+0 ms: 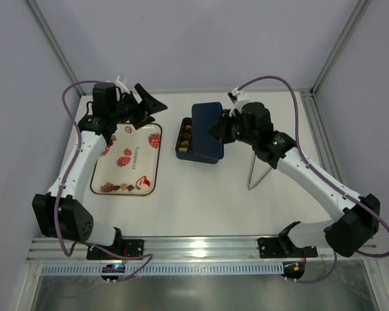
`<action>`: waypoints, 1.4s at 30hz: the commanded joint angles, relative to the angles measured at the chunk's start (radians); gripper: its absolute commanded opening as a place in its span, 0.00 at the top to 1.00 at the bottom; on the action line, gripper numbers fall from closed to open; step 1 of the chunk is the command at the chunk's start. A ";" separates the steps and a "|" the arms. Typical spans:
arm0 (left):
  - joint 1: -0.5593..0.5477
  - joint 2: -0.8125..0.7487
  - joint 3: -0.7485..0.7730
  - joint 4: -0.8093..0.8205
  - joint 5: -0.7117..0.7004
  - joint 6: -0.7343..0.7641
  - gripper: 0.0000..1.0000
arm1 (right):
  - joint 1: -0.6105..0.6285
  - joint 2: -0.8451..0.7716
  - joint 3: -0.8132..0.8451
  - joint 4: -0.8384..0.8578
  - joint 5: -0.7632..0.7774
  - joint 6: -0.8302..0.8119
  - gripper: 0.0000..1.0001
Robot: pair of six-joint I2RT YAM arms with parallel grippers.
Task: Pack the chocolate
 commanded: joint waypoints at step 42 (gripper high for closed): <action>-0.089 0.525 0.083 0.124 -0.069 0.248 0.21 | -0.399 0.777 -0.095 1.223 -0.747 0.905 0.96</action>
